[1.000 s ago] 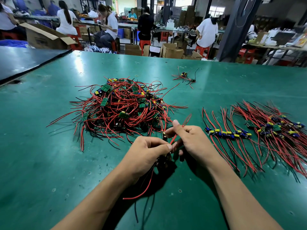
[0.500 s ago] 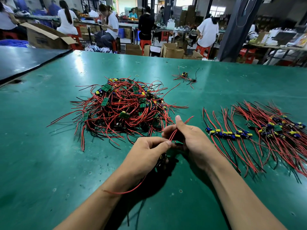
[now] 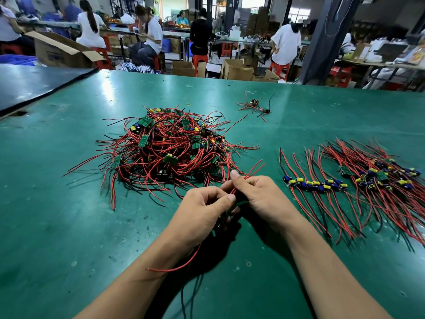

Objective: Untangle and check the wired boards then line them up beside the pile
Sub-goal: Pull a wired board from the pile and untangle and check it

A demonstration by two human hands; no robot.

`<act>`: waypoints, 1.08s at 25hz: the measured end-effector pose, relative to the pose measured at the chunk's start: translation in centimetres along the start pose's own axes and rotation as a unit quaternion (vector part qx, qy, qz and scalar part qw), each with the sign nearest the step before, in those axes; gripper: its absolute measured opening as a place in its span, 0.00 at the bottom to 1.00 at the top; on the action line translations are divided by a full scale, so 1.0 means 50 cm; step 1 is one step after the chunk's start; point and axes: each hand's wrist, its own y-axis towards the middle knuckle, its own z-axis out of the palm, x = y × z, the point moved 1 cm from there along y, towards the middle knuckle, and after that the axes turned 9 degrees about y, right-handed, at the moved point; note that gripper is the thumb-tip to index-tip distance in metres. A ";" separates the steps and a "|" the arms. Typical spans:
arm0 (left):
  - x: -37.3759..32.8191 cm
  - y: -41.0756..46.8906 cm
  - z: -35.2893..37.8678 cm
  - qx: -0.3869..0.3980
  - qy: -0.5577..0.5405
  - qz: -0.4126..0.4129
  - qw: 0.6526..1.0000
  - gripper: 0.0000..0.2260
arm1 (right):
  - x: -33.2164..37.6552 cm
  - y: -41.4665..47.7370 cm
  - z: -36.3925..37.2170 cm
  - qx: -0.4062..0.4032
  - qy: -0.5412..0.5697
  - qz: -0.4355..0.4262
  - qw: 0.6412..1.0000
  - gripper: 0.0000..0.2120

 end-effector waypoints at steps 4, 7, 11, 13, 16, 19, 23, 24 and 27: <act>-0.001 -0.001 0.002 0.006 0.033 0.018 0.999 0.09 | 0.007 0.004 -0.011 -0.078 -0.005 -0.042 0.996 0.20; 0.001 0.003 -0.003 -0.001 0.060 0.027 0.998 0.09 | 0.007 0.007 -0.005 -0.112 -0.005 -0.069 0.991 0.20; 0.001 0.001 -0.005 0.007 0.076 0.037 0.996 0.10 | 0.011 0.006 -0.005 -0.157 0.013 -0.101 0.982 0.20; 0.002 -0.002 -0.006 0.017 0.078 0.039 0.996 0.10 | 0.017 0.006 -0.006 -0.172 0.015 -0.074 0.982 0.27; 0.002 -0.005 -0.008 0.039 0.090 0.036 0.995 0.09 | 0.029 0.003 -0.015 -0.127 0.058 0.024 0.990 0.33; 0.002 -0.006 -0.009 0.054 0.093 0.031 0.994 0.09 | 0.038 -0.006 -0.025 -0.080 0.148 0.085 0.982 0.30; 0.004 -0.005 -0.007 0.041 0.102 0.036 0.993 0.09 | 0.038 -0.004 -0.029 -0.076 0.173 0.090 0.978 0.27; 0.006 -0.004 -0.007 0.033 0.097 0.032 0.994 0.09 | 0.035 -0.002 -0.027 -0.079 0.159 0.077 0.981 0.28; 0.006 -0.002 -0.005 0.010 0.080 0.021 0.997 0.09 | 0.023 0.002 -0.011 -0.060 0.103 0.048 0.992 0.26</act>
